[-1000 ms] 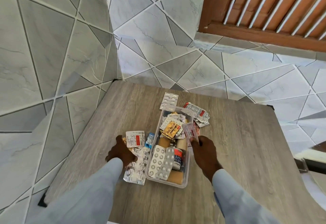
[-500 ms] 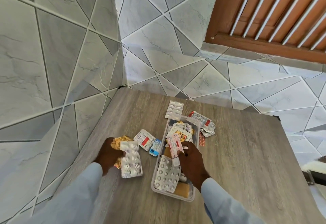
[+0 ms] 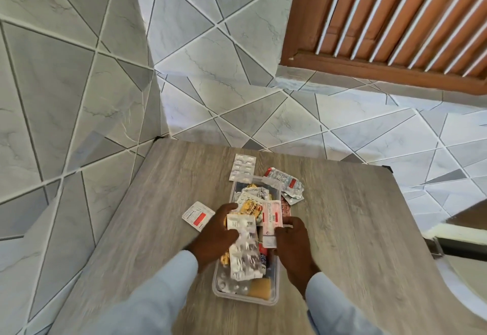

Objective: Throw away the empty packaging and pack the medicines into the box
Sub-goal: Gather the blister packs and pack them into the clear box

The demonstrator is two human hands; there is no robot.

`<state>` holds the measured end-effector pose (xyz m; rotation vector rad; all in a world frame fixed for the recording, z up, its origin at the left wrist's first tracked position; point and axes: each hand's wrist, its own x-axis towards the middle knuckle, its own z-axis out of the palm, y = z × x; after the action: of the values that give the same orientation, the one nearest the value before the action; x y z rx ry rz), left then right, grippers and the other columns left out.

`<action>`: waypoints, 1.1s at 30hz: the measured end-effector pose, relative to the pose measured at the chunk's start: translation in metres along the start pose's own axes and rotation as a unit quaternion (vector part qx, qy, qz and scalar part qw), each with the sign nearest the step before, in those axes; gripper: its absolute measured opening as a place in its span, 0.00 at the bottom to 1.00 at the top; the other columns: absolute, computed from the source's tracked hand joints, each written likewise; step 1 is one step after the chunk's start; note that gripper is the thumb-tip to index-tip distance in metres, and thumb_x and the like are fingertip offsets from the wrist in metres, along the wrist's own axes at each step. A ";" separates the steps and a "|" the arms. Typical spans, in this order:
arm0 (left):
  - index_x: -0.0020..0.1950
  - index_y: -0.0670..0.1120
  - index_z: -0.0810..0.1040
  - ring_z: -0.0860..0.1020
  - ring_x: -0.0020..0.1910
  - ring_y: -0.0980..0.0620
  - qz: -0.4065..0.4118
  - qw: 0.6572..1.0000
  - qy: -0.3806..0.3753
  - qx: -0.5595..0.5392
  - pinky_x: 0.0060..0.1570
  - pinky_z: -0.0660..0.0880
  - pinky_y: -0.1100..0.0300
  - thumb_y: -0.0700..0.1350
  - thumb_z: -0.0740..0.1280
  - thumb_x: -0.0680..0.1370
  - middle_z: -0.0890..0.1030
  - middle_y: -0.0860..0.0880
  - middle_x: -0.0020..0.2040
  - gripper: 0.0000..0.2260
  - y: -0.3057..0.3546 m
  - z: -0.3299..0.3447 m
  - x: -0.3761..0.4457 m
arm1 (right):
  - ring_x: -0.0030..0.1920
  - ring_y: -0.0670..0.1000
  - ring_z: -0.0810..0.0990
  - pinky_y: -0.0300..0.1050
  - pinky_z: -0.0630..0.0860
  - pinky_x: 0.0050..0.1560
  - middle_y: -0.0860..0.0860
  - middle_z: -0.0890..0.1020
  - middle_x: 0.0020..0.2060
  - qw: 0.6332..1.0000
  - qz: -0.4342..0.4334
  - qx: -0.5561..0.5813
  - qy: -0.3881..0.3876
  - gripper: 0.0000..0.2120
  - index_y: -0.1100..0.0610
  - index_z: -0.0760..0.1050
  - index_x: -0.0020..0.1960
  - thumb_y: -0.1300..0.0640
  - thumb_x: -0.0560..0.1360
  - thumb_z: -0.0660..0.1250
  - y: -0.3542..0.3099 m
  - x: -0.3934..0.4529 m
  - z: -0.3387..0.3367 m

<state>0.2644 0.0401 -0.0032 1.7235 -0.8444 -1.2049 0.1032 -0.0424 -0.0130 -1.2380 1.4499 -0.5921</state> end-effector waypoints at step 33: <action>0.65 0.51 0.73 0.71 0.63 0.47 0.083 0.805 0.041 0.586 0.65 0.66 0.53 0.46 0.63 0.78 0.76 0.49 0.64 0.15 -0.029 0.042 -0.042 | 0.47 0.53 0.83 0.45 0.83 0.35 0.55 0.81 0.53 0.994 -0.022 -0.077 -0.072 0.11 0.55 0.69 0.56 0.65 0.76 0.63 0.013 -0.039 -0.012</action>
<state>0.2137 0.0778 -0.0211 2.5106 -1.8746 -0.4015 0.0823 -0.0054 -0.0055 -1.4075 1.3705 -0.4162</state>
